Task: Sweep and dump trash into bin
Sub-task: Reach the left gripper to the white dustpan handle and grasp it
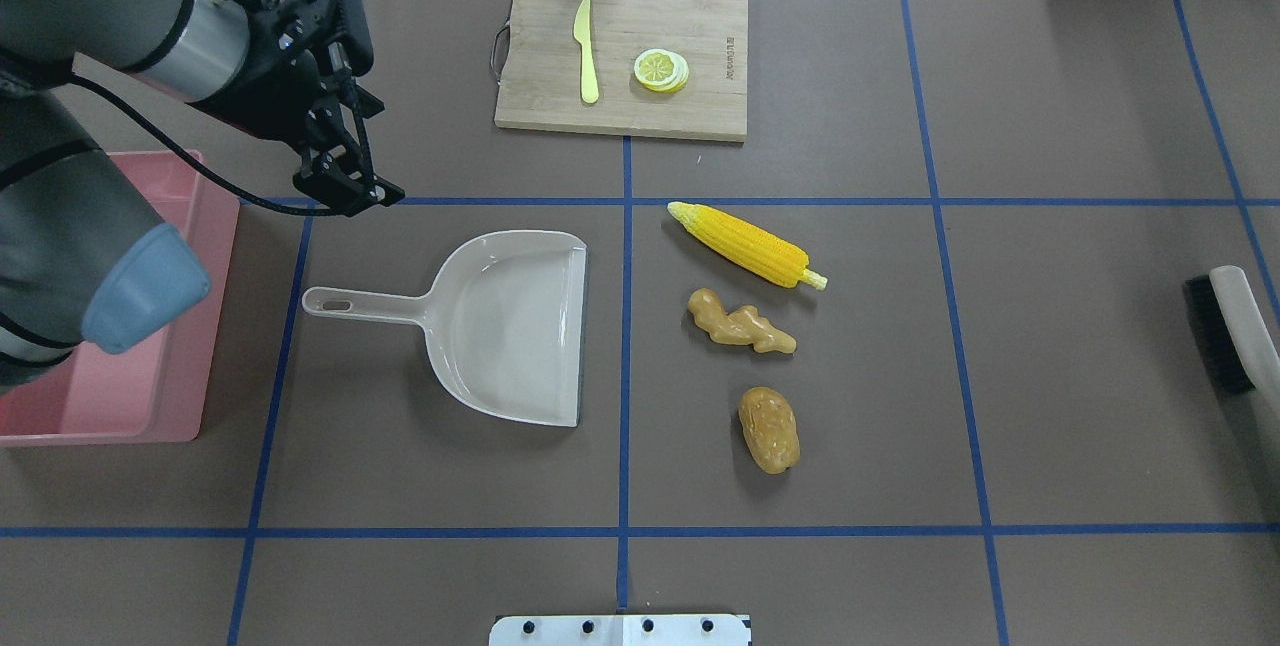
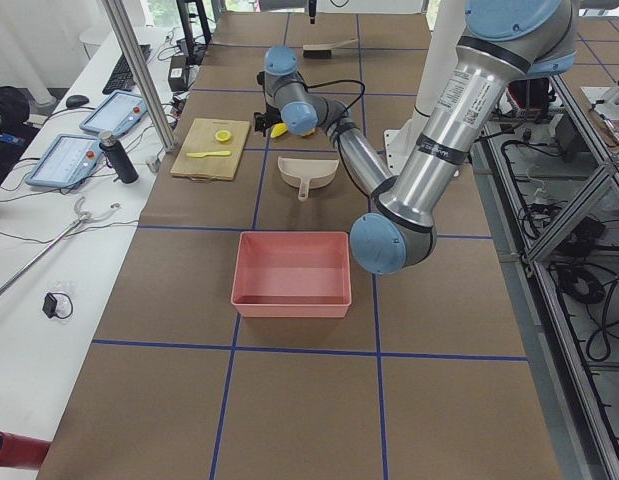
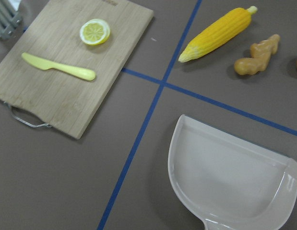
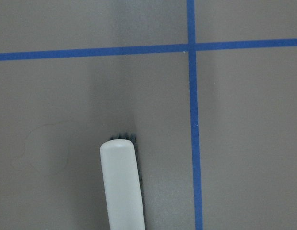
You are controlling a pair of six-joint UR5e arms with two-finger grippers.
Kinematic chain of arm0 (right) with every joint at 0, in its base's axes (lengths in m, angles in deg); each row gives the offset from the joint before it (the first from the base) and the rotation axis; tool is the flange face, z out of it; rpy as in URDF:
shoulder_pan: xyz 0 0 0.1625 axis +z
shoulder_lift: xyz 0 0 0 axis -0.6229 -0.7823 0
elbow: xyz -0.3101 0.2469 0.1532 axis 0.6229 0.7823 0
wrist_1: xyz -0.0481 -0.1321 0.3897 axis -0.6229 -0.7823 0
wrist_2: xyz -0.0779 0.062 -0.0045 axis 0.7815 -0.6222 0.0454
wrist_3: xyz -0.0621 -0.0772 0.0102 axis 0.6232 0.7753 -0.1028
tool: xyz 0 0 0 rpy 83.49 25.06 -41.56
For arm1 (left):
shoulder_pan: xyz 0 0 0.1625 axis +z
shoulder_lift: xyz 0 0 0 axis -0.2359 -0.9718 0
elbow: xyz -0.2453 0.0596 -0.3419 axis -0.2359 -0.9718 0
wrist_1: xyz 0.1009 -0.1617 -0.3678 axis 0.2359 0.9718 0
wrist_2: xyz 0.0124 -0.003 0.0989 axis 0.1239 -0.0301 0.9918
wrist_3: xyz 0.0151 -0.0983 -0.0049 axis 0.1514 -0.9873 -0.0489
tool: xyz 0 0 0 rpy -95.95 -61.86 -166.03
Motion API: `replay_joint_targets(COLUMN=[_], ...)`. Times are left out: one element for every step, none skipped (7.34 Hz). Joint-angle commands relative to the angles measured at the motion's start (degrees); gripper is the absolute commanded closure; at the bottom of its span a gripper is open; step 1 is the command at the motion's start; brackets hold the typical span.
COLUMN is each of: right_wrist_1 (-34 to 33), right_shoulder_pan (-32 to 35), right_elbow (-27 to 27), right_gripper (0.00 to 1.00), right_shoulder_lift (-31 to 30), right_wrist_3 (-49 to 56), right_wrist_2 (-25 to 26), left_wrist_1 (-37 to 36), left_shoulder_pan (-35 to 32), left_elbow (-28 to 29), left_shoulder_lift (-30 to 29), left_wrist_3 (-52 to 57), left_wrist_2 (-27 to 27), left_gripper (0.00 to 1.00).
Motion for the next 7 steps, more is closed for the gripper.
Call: replay_joint_targets(right_wrist_1=[14.0,14.1,15.7,19.2,20.8,22.6,23.0], right_shoulder_pan=[-4.1,-4.6,-6.7,-8.0,-10.5,-14.1,-15.4], right_elbow=[-0.5,-2.2,-6.1,-6.4,-6.4,-6.4,-6.4], right_gripper=[0.0,0.0,0.0,0.0,0.0,0.0,0.0], right_shoulder_lift=[-7.8,-9.4,-13.6,-16.4,-16.9,-16.9,-16.9], right_wrist_3=[-7.0,-8.7,-13.5,-14.5,-17.6,-20.1,-21.4], right_wrist_2=[-0.2,-0.5,-0.5,-0.3,0.3,1.9,2.1], left_wrist_1=[13.1,16.7,23.2,30.3,35.2,35.2,34.7], left_shoulder_pan=[2.3,2.6,4.2,6.6,8.8,9.6,9.2], left_elbow=[3.9,4.9,6.9,9.4,11.8,13.0,13.6], left_shoulder_lift=[3.7,5.9,8.3,10.5,12.1,13.3,13.2], left_wrist_3=[0.2,2.2,3.2,3.3,3.1,3.3,4.7], left_wrist_2=[-0.5,-0.5,-0.2,0.3,0.9,1.0,1.1], left_gripper=[0.02,0.02,0.02,0.02,0.02,0.02,0.02])
